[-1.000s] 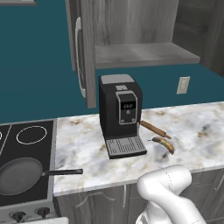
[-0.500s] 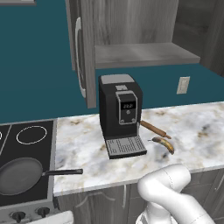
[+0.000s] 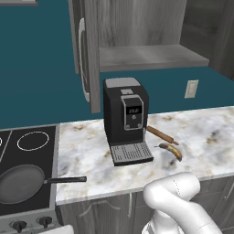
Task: Pick the pan from the cabinet and place it on the stove. Then turn on the stove burner for the pan.
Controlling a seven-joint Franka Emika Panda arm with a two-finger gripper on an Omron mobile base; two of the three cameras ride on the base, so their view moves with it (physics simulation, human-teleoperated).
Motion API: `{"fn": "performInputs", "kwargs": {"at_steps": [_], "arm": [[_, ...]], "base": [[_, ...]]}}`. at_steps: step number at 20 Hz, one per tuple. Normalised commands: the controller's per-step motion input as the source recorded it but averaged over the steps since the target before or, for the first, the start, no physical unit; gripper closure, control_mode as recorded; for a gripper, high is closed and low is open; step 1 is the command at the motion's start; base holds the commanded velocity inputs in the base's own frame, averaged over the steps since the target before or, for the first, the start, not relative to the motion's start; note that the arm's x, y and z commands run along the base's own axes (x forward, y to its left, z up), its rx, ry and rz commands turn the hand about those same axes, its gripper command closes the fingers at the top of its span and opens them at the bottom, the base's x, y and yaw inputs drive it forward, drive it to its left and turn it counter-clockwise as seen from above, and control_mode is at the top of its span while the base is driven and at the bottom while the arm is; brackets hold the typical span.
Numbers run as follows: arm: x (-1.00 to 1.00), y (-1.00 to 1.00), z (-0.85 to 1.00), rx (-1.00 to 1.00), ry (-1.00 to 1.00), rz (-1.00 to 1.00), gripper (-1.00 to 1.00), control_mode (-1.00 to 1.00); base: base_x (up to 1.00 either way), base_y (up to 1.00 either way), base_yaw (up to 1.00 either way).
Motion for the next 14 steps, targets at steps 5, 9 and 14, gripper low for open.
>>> {"fn": "performInputs", "kwargs": {"at_steps": [5, 9, 14], "arm": [[0.05, 0.07, -0.28, 0.02, 0.0, -0.09, -1.0, -1.0], [0.06, 0.2, -0.02, 0.03, 0.0, -0.06, -1.0, -1.0], [0.1, 0.07, -0.11, 0.01, 0.0, -0.03, -1.0, -1.0]], "base": [[0.0, 0.0, 0.0], [0.0, 0.0, 0.0], [0.0, 0.0, 0.0]]}}
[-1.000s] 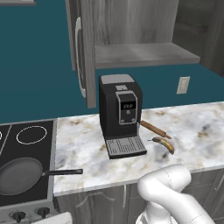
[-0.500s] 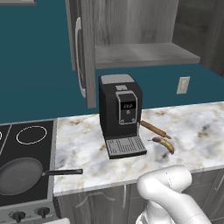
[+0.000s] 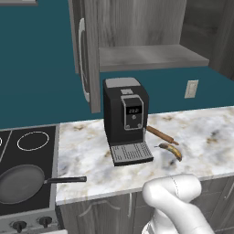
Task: Pick the pan from the cabinet and place it on the stove. Then turn on the stove burner for the pan.
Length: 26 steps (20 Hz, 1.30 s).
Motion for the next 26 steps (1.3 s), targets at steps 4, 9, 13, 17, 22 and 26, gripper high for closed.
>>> {"fn": "performInputs", "kwargs": {"at_steps": [4, 9, 13, 17, 22, 26], "arm": [[0.12, 0.0, -0.17, 0.0, 0.0, -0.01, -1.0, -1.0], [0.21, 0.0, -0.01, 0.0, 0.0, 0.0, -1.0, -1.0], [0.25, -0.01, -0.06, 0.0, 0.0, 0.0, -1.0, -1.0], [0.16, -0.02, -0.12, 0.01, 0.0, 0.0, -1.0, -1.0], [0.14, 0.0, -0.17, 0.0, 0.0, 0.0, -1.0, -1.0], [0.11, 0.0, -0.15, 0.0, 0.0, 0.0, -1.0, -1.0]], "base": [[0.0, 0.0, 0.0], [0.0, 0.0, 0.0], [0.0, 0.0, 0.0], [0.0, 0.0, 0.0], [0.0, 0.0, 0.0], [0.0, 0.0, 0.0]]}}
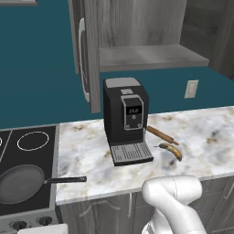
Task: Pick the pan from the cabinet and place it on the stove. Then turn on the stove burner for the pan.
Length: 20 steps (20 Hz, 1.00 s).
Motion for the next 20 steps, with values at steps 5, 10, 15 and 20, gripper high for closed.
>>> {"fn": "performInputs", "kwargs": {"at_steps": [5, 10, 15, 20], "arm": [[0.04, 0.0, -0.1, 0.01, 0.0, 0.0, -1.0, -1.0], [0.14, 0.02, -0.08, 0.0, 0.0, 0.0, 1.0, -1.0], [0.13, 0.01, -0.03, 0.0, 0.0, 0.0, 1.0, -1.0], [0.0, 0.04, -0.01, -0.04, 0.0, 0.03, 1.0, -1.0]], "base": [[0.0, 0.0, 0.0], [0.0, 0.0, 0.0], [0.0, 0.0, 0.0], [0.0, 0.0, 0.0]]}}
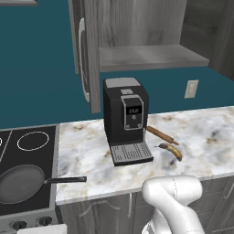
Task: Pick the pan from the cabinet and place it on the stove. Then turn on the stove burner for the pan.
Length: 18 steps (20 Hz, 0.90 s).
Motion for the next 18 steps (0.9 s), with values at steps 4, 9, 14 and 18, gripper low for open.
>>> {"fn": "performInputs", "kwargs": {"at_steps": [4, 9, 14, 18], "arm": [[0.0, 0.18, 0.0, -0.04, 0.0, 0.02, 1.0, -1.0], [0.04, 0.06, 0.0, -0.06, 0.05, 0.0, 1.0, -1.0], [-0.01, 0.0, 0.09, -0.28, 0.0, 0.0, 1.0, -1.0], [-0.12, 0.0, 0.09, -0.34, 0.0, 0.0, 1.0, -1.0]], "base": [[0.0, 0.0, 0.0], [0.0, 0.0, 0.0], [0.0, 0.0, 0.0], [0.0, 0.0, 0.0]]}}
